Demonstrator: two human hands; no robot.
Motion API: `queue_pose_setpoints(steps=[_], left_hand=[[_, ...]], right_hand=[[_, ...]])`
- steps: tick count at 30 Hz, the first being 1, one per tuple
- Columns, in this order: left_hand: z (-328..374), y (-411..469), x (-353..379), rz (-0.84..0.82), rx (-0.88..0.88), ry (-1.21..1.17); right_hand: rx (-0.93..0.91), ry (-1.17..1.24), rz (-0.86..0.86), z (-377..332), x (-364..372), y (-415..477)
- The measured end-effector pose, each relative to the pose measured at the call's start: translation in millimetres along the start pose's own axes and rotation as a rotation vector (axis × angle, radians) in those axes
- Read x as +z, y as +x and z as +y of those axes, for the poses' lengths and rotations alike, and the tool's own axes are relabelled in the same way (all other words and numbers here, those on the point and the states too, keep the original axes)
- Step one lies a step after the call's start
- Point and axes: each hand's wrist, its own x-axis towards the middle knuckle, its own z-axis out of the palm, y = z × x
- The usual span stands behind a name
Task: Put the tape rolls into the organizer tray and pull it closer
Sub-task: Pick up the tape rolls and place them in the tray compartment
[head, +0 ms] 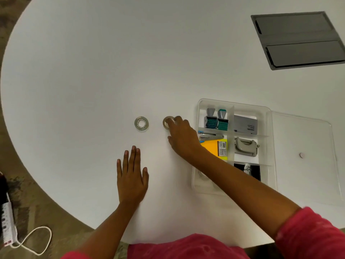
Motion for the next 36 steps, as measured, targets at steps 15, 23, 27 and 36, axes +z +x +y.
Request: queue_pose_setpoints(steps=[15,23,27,36], left_hand=[[-1.4,0.4,1.2,-0.002,-0.005,0.014],[-0.9,0.3,0.0,0.005,0.001,-0.006],[-0.6,-0.1,-0.4,0.008,0.005,-0.020],[0.0,-0.8,-1.0,0.012,0.006,-0.011]], right_hand=[[-0.031,-0.018,0.024,-9.3,15.3,18.8],[0.157,0.209,0.165,11.4,-21.6,-60.2],[0.434,0.133,-0.003,37.3,-18.8,-92.9],[0.538,-0.089,-0.246,53.9,-1.9,-115.0]])
